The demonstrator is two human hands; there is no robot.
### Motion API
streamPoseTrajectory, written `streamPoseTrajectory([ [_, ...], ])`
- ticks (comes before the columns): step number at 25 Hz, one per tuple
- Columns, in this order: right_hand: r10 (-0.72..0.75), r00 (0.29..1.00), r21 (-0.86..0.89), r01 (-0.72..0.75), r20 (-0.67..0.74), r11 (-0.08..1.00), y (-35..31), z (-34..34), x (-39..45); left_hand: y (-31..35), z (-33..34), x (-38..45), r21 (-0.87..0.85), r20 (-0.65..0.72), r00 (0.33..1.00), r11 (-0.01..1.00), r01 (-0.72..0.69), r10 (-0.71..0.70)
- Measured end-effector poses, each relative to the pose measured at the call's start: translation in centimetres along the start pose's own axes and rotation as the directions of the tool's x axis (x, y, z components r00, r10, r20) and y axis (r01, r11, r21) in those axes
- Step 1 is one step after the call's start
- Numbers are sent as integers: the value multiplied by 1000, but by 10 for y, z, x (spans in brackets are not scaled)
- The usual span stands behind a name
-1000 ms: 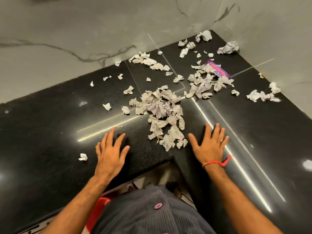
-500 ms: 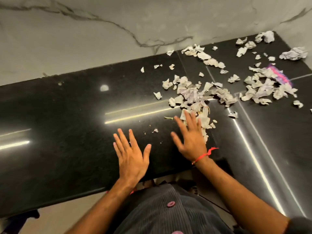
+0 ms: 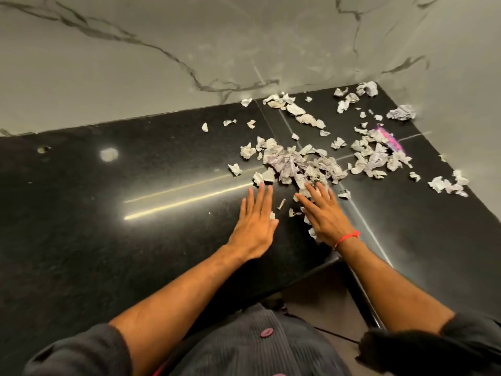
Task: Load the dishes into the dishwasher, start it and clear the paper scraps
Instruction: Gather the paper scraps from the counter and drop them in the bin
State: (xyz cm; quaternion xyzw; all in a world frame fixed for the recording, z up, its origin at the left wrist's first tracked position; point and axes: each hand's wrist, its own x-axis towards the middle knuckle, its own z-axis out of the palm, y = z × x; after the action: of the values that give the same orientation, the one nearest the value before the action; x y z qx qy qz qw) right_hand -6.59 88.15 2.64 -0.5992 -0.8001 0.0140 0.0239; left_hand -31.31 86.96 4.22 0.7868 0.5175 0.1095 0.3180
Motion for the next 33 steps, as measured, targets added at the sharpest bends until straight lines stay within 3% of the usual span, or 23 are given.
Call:
streamPoseTrajectory([
  [2, 143, 977, 160, -118, -158, 980, -3, -16, -8, -11, -9, -14, 7, -135, 989, 998, 66, -64],
  [4, 310, 934, 291, -251, -178, 923, -9, -29, -30, -23, -12, -32, 108, -260, 954, 978, 181, -148],
  [6, 462, 887, 347, -442, 31, 827, -14, -32, -57, -29, -10, -37, 169, -200, 961, 960, 223, -188],
  [8, 497, 840, 349, -542, 217, 765, -19, -24, -78, -26, -6, -30, 179, -104, 975, 960, 214, -198],
  [14, 410, 887, 620, -446, 211, 646, -7, -3, -23, 23, 14, 39, 37, -10, 989, 988, 148, -148],
  [17, 391, 910, 833, -320, 138, 452, -4, -9, 20, 44, 5, 77, -233, -31, 986, 960, 154, -165],
  [19, 401, 914, 896, -229, 64, 379, 17, -19, 39, 45, -10, 95, -362, -140, 975, 925, 114, -175],
  [21, 483, 874, 875, -190, -56, 445, 56, -27, 46, 30, -31, 106, -257, -339, 918, 959, 121, -207],
  [23, 540, 825, 760, -241, -167, 604, 96, -25, 45, -2, -43, 115, -81, -491, 828, 961, 265, -270],
  [25, 531, 830, 596, -343, -169, 726, 124, -16, 46, -28, -45, 122, -26, -432, 811, 904, 426, -394],
  [27, 488, 872, 445, -422, -40, 790, 128, -8, 54, -32, -33, 129, -23, -271, 848, 884, 467, -455],
  [30, 334, 940, 350, -338, 74, 874, 98, 2, 62, -1, 2, 134, -1, -131, 948, 956, 292, -290],
  [32, 251, 967, 438, -242, 39, 866, 79, 5, 62, 29, 21, 134, -56, -95, 973, 977, 204, -209],
  [33, 263, 965, 548, -215, -8, 808, 79, 2, 63, 41, 26, 134, -75, -117, 971, 977, 200, -207],
])
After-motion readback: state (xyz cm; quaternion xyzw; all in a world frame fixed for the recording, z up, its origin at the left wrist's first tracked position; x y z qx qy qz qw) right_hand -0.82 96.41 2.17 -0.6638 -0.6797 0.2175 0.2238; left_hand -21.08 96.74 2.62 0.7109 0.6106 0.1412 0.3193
